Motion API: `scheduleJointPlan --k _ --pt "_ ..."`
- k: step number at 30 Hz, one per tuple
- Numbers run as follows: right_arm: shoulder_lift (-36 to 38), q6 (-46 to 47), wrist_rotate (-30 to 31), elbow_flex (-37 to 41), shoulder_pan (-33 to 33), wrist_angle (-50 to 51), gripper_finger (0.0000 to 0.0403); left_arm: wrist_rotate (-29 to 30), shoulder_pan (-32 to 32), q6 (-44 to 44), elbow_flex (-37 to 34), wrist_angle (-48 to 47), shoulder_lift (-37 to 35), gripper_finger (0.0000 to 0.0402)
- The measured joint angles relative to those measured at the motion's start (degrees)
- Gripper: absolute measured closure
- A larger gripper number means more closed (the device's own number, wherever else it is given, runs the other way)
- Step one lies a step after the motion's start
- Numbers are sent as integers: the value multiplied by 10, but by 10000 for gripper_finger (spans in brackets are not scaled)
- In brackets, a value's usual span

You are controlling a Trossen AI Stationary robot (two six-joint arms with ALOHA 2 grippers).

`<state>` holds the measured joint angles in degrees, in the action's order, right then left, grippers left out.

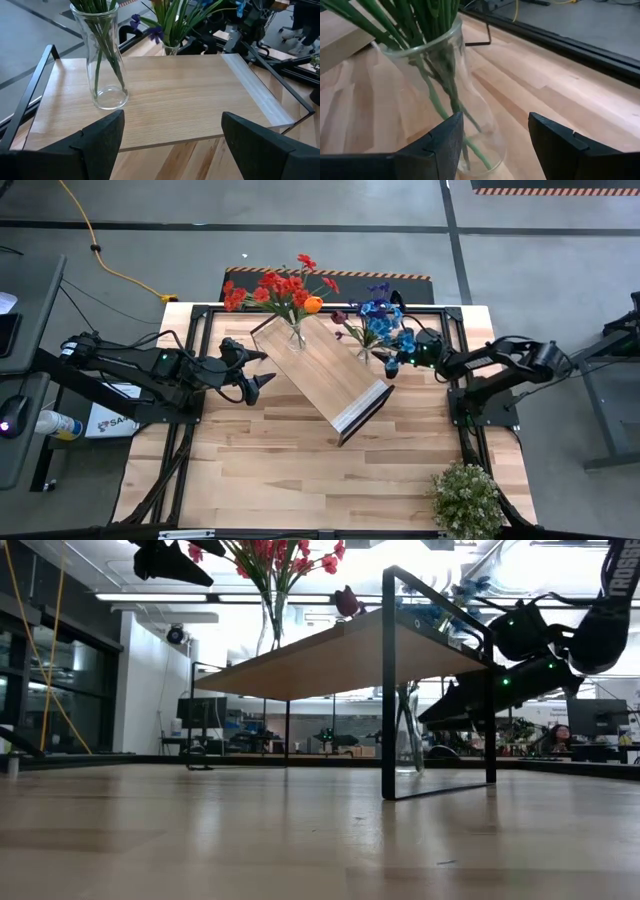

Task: Pick and place flowers into a vace then onto a shelf
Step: Put the transparent vase with flowers on the shelf

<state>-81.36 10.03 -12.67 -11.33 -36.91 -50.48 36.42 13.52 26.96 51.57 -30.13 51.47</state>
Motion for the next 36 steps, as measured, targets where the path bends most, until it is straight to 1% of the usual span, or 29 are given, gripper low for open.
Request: scheduleJointPlan --k 9,13,17,28,31,36 --pt "-9 3 -41 -2 0 -10 188 1 0 -1 0 0 0 34" --pt "-8 1 -46 -2 0 -15 188 1 0 -1 0 0 0 34" --pt "-8 0 -69 -2 0 -16 188 1 0 -1 0 0 0 34" --pt "-8 -2 -75 -6 0 -25 188 2 0 -1 0 0 0 34" --pt "-8 -10 -87 -17 0 -18 188 2 0 -1 0 0 0 34" --pt "-8 -19 -84 -41 -7 16 188 -1 0 0 0 0 0 34"
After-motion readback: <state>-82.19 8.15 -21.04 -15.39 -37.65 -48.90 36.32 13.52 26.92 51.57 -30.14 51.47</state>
